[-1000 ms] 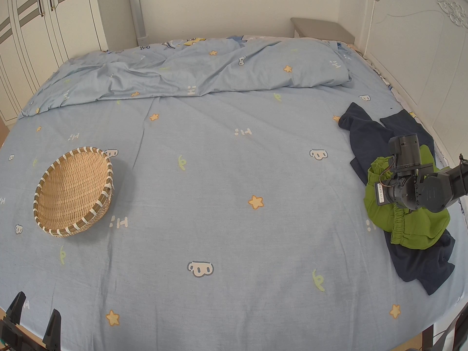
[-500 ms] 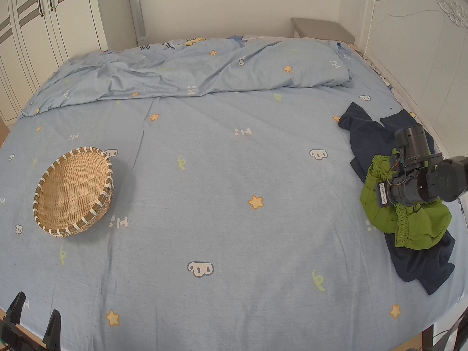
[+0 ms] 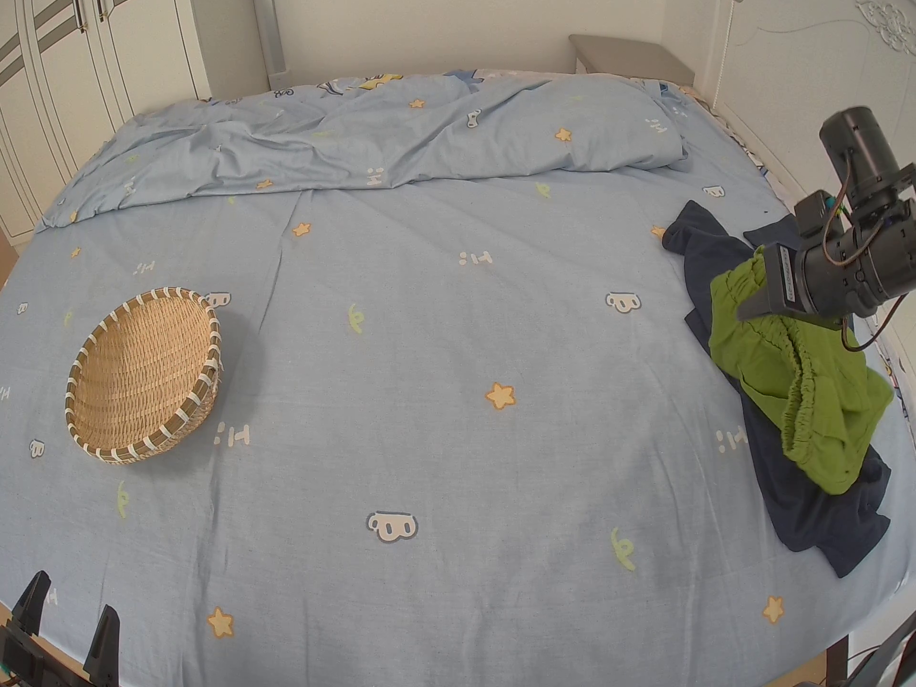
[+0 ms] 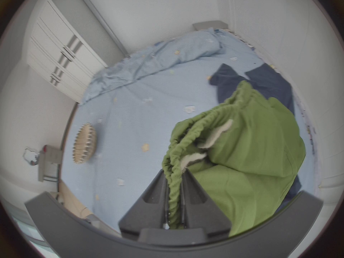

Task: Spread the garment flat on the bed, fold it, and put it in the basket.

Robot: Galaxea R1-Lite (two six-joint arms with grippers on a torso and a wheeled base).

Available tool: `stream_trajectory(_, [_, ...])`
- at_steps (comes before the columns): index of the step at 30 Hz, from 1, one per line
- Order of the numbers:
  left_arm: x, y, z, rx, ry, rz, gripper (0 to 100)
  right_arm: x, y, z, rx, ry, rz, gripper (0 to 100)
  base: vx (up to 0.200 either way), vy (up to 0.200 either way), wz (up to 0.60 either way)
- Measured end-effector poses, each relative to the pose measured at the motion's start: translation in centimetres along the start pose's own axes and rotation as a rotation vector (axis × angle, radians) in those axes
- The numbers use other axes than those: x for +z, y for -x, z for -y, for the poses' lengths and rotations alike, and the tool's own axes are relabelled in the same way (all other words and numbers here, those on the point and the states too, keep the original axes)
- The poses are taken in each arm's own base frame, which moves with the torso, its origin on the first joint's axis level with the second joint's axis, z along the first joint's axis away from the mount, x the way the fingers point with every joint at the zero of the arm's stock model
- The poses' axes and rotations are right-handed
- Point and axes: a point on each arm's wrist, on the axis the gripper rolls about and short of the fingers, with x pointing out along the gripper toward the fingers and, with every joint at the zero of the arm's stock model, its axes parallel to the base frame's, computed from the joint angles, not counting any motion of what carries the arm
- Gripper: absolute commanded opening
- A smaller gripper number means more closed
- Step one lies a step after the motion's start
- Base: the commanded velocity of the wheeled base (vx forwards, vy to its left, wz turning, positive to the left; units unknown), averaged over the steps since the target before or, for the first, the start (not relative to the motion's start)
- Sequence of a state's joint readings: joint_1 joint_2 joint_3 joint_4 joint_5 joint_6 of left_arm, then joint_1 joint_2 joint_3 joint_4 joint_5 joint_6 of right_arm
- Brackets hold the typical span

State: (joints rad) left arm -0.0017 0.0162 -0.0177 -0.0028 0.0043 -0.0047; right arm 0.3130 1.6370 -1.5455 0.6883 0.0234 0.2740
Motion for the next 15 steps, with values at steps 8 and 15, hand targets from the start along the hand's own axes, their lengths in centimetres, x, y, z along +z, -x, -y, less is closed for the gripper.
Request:
stream_trajectory(8, [0.0,0.0,0.0,0.0,0.0,0.0,100,-0.8,2.9,-6.9,0.243,0.032,0.08,0,0.0,0.0,0.0])
stream_trajectory(15, [0.0,0.0,0.0,0.0,0.0,0.0,100,-1.0,2.4,-12.7,0.399,0.051,0.109,0,0.0,0.0,0.0])
